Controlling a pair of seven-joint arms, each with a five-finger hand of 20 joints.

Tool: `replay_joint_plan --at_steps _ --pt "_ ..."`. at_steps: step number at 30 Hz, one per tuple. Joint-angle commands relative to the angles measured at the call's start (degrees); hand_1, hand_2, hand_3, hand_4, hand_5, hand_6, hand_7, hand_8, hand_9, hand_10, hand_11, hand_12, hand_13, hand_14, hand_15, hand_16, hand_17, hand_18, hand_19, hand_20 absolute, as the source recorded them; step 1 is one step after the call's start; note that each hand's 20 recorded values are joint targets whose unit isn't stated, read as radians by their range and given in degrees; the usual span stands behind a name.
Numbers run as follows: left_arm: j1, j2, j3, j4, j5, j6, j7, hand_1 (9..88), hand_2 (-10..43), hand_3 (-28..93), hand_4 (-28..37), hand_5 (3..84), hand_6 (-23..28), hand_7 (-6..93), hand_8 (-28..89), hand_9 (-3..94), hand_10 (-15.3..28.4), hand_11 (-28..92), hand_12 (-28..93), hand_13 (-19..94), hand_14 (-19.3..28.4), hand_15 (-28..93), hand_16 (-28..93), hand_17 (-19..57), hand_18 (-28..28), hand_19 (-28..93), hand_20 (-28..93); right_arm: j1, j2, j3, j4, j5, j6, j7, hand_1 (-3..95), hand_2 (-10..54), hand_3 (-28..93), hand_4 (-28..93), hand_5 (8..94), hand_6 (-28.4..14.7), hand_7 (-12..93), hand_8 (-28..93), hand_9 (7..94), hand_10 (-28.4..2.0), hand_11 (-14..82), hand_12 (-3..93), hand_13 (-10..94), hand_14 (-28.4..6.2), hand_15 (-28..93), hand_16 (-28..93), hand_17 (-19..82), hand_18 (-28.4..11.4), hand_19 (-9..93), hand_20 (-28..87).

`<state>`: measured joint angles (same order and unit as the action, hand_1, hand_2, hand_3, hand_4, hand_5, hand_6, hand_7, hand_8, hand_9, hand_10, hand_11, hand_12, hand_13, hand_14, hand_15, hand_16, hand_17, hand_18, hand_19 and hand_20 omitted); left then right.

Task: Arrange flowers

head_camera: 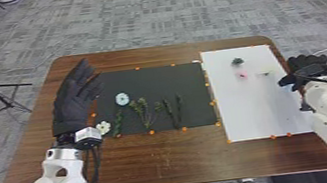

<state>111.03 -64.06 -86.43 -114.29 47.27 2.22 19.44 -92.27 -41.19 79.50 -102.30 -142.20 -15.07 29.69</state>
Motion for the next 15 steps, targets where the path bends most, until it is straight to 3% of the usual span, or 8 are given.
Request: replay_joint_plan --at_steps 1,15 --pt "0.3 -0.08 0.17 -0.23 0.01 0.24 0.22 24.3 -1.6 68 -27.4 28.3 1.7 19.6 -10 26.7 11.5 14 17 23 14.7 19 5 -11.3 21.5 45 6 -2.5 0.2 1.1 2.3 -2.8 0.4 -0.8 27.2 -9.5 79 -28 44.4 -5.3 35 -14 47.8 -14.1 40.3 26.6 48 -12.5 77 26 24 -21.0 86 55" --pt "1.4 0.19 -0.5 -0.66 -0.1 0.58 0.68 24.4 -1.5 68 -27.5 28.3 1.7 19.6 -10 26.7 11.5 14 17 23 14.7 19 5 -11.2 21.5 45 6 -1.9 -0.9 -1.7 5.7 -6.4 4.6 -1.2 29.8 -9.5 82 -28 47.9 -3.5 38 -15 53.1 -13.2 43.1 26.9 52 -10.8 75 28 26 -20.4 87 54"
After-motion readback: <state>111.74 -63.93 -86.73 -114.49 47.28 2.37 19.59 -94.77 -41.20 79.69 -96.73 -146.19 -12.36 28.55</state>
